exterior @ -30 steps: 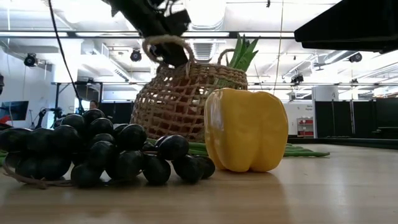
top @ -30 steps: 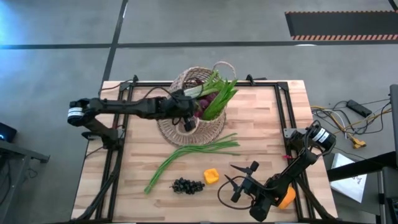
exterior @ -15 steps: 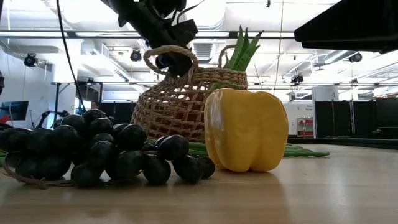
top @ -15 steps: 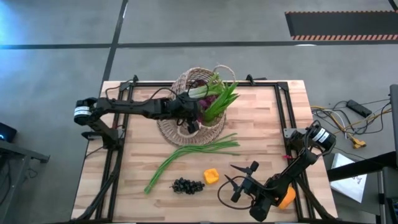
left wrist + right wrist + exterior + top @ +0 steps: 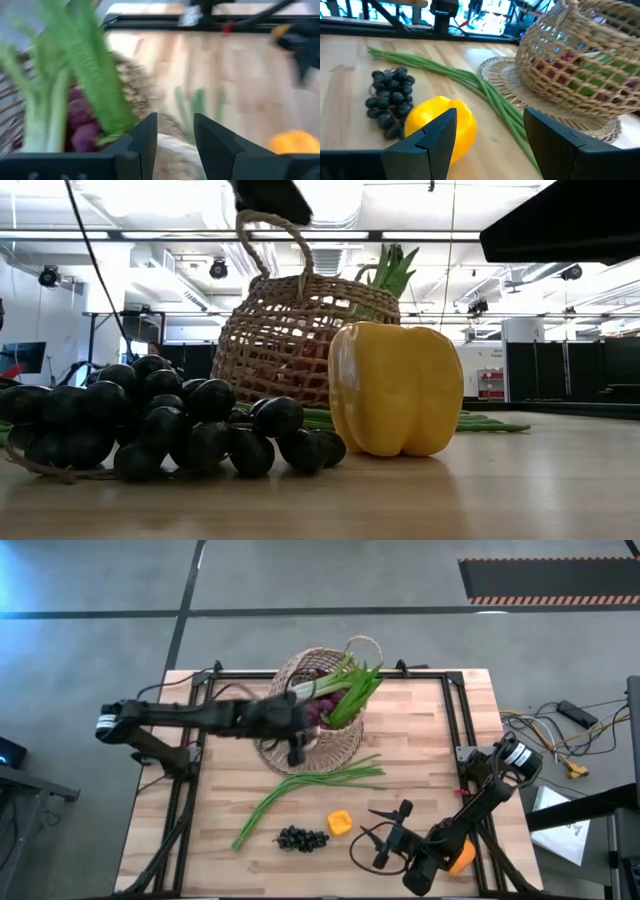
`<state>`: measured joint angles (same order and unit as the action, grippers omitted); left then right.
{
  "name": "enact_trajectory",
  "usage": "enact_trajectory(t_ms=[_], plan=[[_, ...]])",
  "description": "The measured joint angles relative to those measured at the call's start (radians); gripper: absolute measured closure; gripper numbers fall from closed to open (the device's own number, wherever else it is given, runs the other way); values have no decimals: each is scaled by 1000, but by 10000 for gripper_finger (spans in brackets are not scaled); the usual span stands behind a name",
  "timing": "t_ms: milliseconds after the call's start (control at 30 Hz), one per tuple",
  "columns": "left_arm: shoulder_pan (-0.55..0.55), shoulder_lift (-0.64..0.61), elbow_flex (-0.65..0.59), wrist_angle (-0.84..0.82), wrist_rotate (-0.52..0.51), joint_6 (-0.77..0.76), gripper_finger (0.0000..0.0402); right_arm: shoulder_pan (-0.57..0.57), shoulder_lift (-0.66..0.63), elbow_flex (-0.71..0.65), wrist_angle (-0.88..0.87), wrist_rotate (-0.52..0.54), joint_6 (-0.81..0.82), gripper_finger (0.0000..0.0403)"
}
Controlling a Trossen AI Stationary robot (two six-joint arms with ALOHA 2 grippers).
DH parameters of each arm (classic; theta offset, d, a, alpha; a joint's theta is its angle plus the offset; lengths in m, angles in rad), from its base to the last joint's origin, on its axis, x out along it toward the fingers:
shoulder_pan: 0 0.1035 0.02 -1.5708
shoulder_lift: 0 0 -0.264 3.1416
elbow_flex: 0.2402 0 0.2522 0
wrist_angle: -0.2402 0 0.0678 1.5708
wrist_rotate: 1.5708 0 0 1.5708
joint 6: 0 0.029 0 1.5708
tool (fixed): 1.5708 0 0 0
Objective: Build produce basket
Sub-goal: Put the green string beans into the brown basket
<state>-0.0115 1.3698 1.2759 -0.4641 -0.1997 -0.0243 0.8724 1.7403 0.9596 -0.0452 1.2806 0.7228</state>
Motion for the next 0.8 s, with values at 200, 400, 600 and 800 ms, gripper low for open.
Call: enact_trajectory(t_ms=[200, 400, 600, 800], plan=[[-245, -87, -67, -18, -126, -99, 290, 3, -13, 0, -1, -6, -1, 182], [-513, -100, -158, -121, -256, -402, 290, 3, -11, 0, -1, -7, -4, 182], [-690, -70, -314, -176, -308, -864, 290, 3, -11, 0, -2, -8, -8, 182], [-769, -44, -467, -176, -151, -1225, 290, 2, -11, 0, -1, -7, -15, 182]])
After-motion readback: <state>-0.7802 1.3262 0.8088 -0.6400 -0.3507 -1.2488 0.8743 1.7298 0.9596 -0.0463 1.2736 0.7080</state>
